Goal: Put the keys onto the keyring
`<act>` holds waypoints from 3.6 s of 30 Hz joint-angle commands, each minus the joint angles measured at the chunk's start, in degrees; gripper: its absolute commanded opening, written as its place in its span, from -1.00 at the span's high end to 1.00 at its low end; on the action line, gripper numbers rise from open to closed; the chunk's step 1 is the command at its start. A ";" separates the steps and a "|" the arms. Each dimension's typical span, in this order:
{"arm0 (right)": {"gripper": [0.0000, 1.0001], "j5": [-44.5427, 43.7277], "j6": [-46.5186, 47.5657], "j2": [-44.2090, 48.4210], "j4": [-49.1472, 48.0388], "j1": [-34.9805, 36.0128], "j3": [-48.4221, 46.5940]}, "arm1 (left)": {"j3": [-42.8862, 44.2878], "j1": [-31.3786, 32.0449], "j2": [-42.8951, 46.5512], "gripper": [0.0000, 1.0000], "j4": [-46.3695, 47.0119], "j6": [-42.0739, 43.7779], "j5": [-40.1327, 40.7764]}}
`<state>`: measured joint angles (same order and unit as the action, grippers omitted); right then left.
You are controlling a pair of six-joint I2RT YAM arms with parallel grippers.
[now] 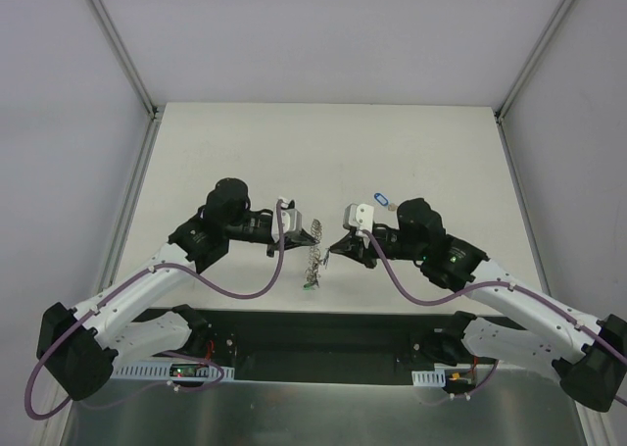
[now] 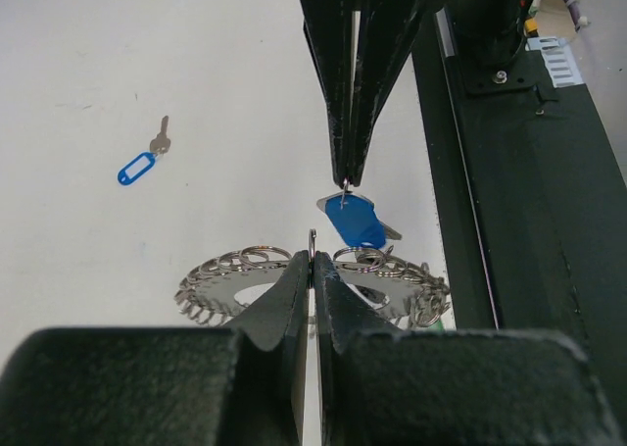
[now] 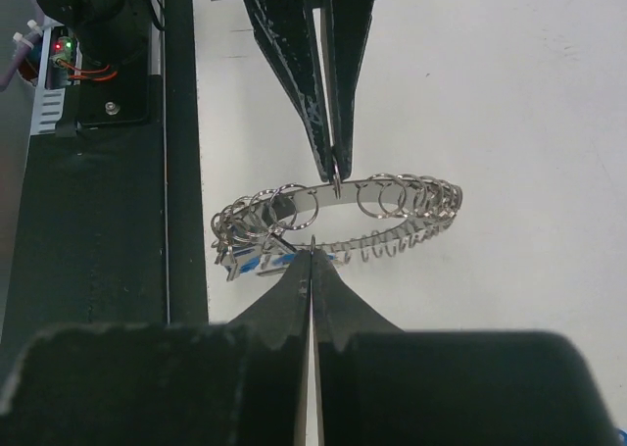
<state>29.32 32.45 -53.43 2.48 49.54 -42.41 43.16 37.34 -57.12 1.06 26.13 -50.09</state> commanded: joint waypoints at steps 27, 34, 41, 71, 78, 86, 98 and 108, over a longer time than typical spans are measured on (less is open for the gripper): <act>0.98 1.80 3.06 -1.15 -0.81 2.93 -4.08 | -1.41 -0.69 -1.68 1.00 5.62 3.14 -12.40; 0.98 -0.14 3.32 -0.89 -0.90 3.28 -3.91 | -1.32 -0.69 -1.85 1.00 5.62 2.96 -12.93; 0.98 -0.93 3.32 -0.62 -1.16 3.55 -3.64 | -1.23 -0.69 -2.20 1.00 5.62 2.70 -12.93; 0.98 1.09 3.59 -1.15 -0.11 3.90 -4.17 | -0.97 -0.60 -2.64 1.00 5.62 2.00 -12.93; 0.98 2.05 3.59 -1.50 -0.20 3.99 -4.43 | -0.79 -0.69 -2.73 1.00 5.62 2.00 -13.20; 0.98 2.94 2.97 -2.73 -0.19 4.07 -4.78 | -0.71 -0.60 -2.91 1.00 5.62 1.73 -14.25; 0.98 1.88 2.36 -3.26 -0.72 4.07 -4.78 | -0.44 -0.60 -2.91 1.00 5.62 1.21 -15.74; 0.98 1.00 5.87 -3.26 4.11 5.30 -6.45 | 1.40 -0.43 -4.14 1.00 5.62 -6.53 -11.53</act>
<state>29.67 35.92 -56.77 5.93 53.84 -45.67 41.43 37.01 -61.17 2.74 23.68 -60.99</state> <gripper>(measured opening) 0.012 0.008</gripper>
